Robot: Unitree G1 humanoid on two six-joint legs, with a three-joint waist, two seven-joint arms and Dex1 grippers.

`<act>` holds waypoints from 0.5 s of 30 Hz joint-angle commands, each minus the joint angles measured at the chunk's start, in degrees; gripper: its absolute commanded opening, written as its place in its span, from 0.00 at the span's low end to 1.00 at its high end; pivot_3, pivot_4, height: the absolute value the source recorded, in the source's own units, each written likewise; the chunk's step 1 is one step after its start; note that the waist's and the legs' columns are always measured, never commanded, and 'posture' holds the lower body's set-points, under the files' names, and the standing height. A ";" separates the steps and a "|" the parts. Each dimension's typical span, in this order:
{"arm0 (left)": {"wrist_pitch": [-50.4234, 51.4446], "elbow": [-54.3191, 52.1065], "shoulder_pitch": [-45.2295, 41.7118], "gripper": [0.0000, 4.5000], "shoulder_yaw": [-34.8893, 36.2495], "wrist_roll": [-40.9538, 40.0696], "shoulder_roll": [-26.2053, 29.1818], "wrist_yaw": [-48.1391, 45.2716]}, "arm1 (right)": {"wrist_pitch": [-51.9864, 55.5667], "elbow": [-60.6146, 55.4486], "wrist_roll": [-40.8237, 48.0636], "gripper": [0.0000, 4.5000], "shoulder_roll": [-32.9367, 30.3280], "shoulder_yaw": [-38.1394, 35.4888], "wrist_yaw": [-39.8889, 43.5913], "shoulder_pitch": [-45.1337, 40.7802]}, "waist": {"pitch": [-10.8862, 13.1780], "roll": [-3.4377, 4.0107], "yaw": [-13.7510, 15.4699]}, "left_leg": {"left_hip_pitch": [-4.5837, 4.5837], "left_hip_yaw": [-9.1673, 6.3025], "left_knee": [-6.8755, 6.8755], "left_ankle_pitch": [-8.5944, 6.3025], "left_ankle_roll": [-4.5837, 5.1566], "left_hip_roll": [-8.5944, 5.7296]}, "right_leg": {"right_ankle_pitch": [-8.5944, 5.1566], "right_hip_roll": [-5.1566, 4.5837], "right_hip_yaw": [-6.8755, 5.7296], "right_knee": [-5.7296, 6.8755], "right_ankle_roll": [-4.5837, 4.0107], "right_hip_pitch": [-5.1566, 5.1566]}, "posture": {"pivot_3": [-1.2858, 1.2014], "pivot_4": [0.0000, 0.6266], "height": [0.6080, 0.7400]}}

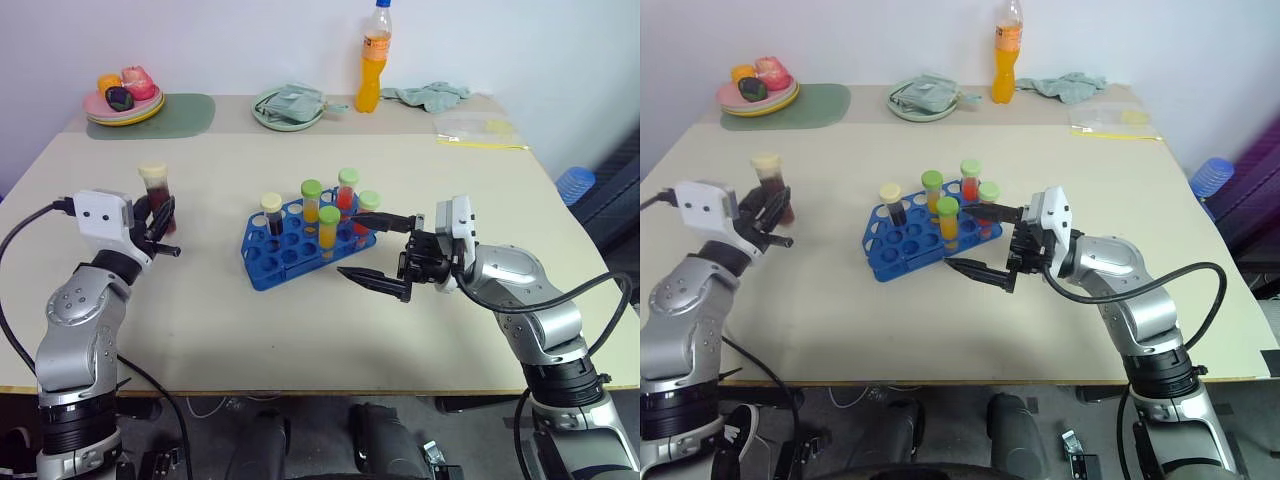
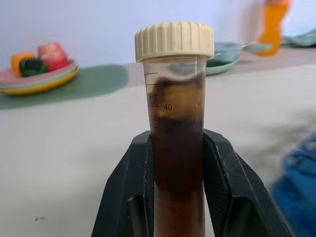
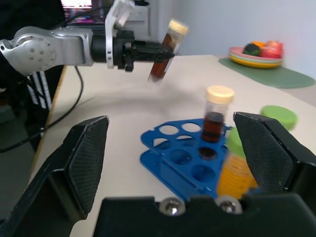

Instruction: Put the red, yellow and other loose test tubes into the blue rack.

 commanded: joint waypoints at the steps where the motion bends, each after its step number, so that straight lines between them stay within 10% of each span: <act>1: -7.73 -0.72 -0.69 0.17 -5.40 4.23 -1.09 -0.51 | -0.74 -0.32 0.75 1.00 -2.29 -2.73 1.79 0.73 | -0.01 0.06 0.03 | 0.01 0.02 0.01 0.01 0.01 -0.02 | 0.01 -0.02 0.00 -0.06 0.02 0.06 | 0.52 0.24 1.00; 15: -27.42 12.38 -2.73 0.17 -23.28 9.38 -7.26 -10.84 | 1.62 -4.59 1.53 1.00 -5.03 -5.62 -0.49 5.30 | -0.01 0.18 -0.18 | -0.04 0.07 -0.07 0.00 0.09 0.03 | 0.25 0.04 0.02 -0.36 0.28 0.07 | 0.52 0.24 1.00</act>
